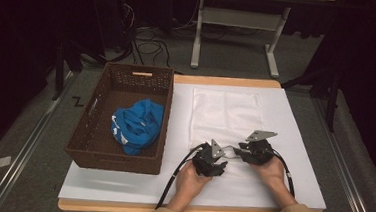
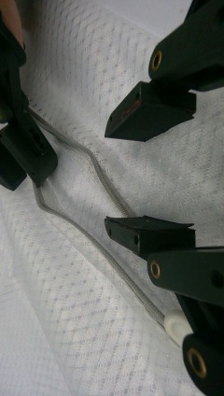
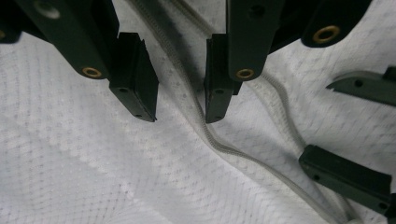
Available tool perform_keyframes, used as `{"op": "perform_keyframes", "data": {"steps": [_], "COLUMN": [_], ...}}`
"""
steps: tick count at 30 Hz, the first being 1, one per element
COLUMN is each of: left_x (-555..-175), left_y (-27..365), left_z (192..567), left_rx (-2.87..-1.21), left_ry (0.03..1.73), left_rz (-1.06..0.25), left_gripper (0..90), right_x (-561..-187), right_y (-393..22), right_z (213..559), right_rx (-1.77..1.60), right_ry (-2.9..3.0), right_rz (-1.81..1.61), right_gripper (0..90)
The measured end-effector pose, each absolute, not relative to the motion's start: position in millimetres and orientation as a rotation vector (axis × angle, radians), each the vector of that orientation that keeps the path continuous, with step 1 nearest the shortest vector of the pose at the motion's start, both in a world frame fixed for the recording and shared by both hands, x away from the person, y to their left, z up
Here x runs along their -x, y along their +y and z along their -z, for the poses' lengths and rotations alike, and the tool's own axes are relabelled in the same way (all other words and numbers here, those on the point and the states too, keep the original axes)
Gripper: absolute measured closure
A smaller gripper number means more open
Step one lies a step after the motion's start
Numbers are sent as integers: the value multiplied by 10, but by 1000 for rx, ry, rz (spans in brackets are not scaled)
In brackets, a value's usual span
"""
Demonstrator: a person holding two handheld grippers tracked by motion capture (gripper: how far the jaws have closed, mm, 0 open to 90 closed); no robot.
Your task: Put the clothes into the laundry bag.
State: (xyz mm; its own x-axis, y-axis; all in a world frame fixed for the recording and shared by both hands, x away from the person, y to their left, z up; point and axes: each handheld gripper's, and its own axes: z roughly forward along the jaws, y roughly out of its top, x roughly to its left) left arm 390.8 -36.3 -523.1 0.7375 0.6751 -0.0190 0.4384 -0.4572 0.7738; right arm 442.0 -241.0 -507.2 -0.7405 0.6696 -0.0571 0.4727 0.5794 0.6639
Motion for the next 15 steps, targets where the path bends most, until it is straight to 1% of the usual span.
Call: {"op": "perform_keyframes", "data": {"steps": [5,14,15], "left_x": [-3909,-3907,-3906], "left_y": [-363,-364,-364], "left_z": [5232,5233,5232], "left_rx": [-2124,-2124,-2125], "left_ry": [837,839,839], "left_rz": [-373,-376,-377], "left_gripper": [500,494,494], "right_x": [-4428,-4461,-4455], "right_y": [-2400,-2314,-2312], "right_z": [5082,5105,5105], "right_rx": [-957,-892,-883], "right_ry": [2499,2493,2494], "right_rz": [-934,-940,-936], "right_gripper": [660,771,797]}}
